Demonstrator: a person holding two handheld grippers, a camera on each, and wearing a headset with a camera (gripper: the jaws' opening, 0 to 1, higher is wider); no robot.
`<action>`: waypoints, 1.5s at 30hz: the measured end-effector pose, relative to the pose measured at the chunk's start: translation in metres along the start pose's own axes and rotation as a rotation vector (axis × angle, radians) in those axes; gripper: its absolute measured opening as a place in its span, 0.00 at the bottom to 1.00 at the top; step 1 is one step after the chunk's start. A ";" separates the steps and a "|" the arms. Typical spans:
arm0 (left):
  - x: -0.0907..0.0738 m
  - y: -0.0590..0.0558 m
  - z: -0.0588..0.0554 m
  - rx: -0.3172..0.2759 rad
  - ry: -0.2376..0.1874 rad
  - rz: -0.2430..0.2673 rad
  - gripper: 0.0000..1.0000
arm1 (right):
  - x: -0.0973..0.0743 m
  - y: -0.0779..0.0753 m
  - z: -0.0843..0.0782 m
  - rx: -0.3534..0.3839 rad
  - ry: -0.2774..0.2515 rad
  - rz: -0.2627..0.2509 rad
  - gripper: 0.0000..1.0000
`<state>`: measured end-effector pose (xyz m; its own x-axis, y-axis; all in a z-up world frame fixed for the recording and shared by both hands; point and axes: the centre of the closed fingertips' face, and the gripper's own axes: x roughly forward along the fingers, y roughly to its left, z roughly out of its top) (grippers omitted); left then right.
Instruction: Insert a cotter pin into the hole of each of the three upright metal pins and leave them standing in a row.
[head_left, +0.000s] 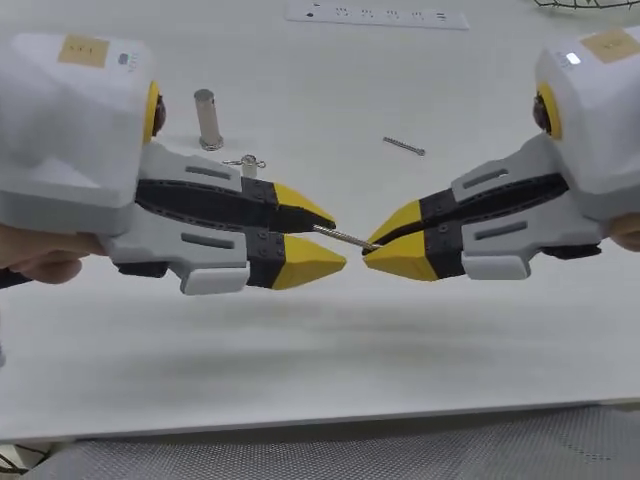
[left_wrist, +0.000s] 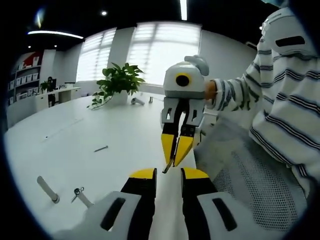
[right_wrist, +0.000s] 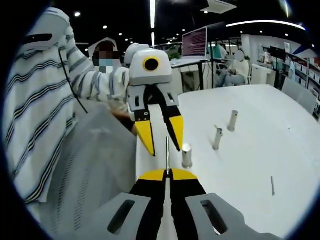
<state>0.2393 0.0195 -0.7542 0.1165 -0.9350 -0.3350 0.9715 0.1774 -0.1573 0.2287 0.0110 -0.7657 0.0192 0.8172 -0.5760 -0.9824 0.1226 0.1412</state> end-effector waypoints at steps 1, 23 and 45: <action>-0.001 0.003 -0.002 0.003 0.005 0.015 0.20 | 0.000 -0.001 -0.001 -0.001 0.006 -0.006 0.04; -0.012 0.052 -0.070 -0.004 0.154 0.170 0.29 | 0.023 -0.026 -0.024 0.085 0.055 -0.152 0.04; -0.002 0.056 -0.096 -0.026 0.164 0.152 0.19 | 0.044 -0.029 -0.031 0.140 0.099 -0.165 0.03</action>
<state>0.2734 0.0609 -0.8515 0.2238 -0.8349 -0.5029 0.9395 0.3221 -0.1167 0.2521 0.0263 -0.8200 0.1524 0.7211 -0.6758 -0.9320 0.3325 0.1446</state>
